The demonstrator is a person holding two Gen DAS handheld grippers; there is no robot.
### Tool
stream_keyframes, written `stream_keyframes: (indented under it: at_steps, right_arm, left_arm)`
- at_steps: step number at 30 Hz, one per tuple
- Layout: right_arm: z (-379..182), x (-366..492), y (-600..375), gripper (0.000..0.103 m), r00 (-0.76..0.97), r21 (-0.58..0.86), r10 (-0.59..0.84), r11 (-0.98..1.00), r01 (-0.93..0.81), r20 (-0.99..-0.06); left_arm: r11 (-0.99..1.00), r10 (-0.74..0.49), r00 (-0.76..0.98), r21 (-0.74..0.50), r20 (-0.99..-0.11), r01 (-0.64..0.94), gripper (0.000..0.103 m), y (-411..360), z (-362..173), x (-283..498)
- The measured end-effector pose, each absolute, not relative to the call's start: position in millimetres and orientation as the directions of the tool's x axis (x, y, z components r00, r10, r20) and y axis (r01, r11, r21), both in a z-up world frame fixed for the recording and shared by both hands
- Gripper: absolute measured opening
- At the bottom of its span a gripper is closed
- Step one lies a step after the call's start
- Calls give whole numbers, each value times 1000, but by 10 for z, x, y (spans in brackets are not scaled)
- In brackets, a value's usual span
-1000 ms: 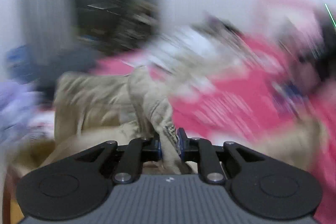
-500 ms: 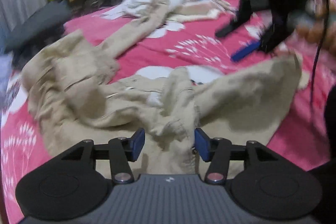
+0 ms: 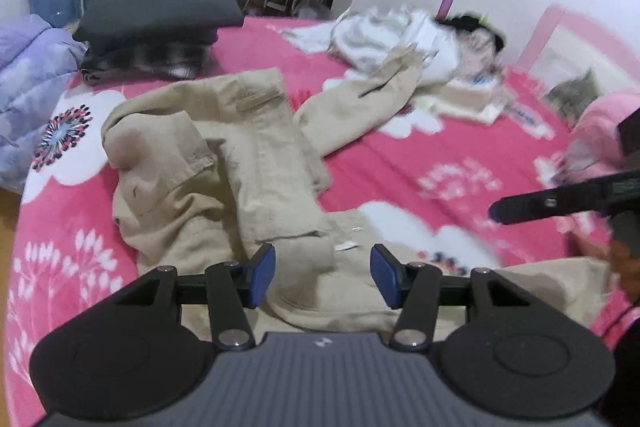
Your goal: Fold clothes
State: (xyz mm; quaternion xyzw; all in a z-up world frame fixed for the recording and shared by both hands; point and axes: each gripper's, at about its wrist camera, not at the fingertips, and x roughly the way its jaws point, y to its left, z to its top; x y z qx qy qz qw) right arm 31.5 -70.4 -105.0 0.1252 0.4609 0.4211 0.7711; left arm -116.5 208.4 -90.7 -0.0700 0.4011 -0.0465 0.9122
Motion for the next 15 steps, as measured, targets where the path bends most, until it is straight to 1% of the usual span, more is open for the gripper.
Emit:
stream_keyframes:
  at_steps: [3,4,5,6,7,8,9,10,12,15]
  right_arm:
    - [-1193,323,-481,54,168,534,756,583,-613,-633]
    - [-1247,320,-404,52,151,516,750,572,-638,-644]
    - [-1308,299,-344,48,141,491,738,566,-662,-660]
    - [-1376,255,-305,45,139,456,718,566,-687,-682]
    - [-1445,210,-267,43,138,421,697,565,-710,-704]
    - [-1513,167,-242,34,135,387,674,564,-730,-727]
    - [-1581,126,-234,30,129,358,647,564,-744,-752]
    - [-1627,87,-235,30,125,335,629,559,-758,-767]
    - [-1619,21,-265,26,112,318,629,528,-787,-769]
    - [-1560,-7,-258,25,108,287,636,484,-826,-764]
  left_arm:
    - [995,-86,629,-104,-772,8,51,2037,-1035,-961]
    - [996,-66,619,-93,-783,-12,46,2031,-1074,-893]
    - [996,-46,608,-85,-792,-34,38,2029,-1112,-830]
    - [995,-32,601,-85,-799,-60,36,2041,-1143,-784]
    - [992,-28,601,-96,-799,-81,30,2060,-1156,-759]
    - [989,-27,606,-109,-795,-99,27,2084,-1161,-744]
    - [987,-27,613,-120,-789,-111,25,2106,-1155,-739]
    - [986,-27,626,-124,-779,-112,20,2124,-1127,-754]
    - [984,-29,653,-137,-757,-114,18,2158,-1067,-788]
    - [978,-57,710,-182,-701,-101,17,2183,-940,-851]
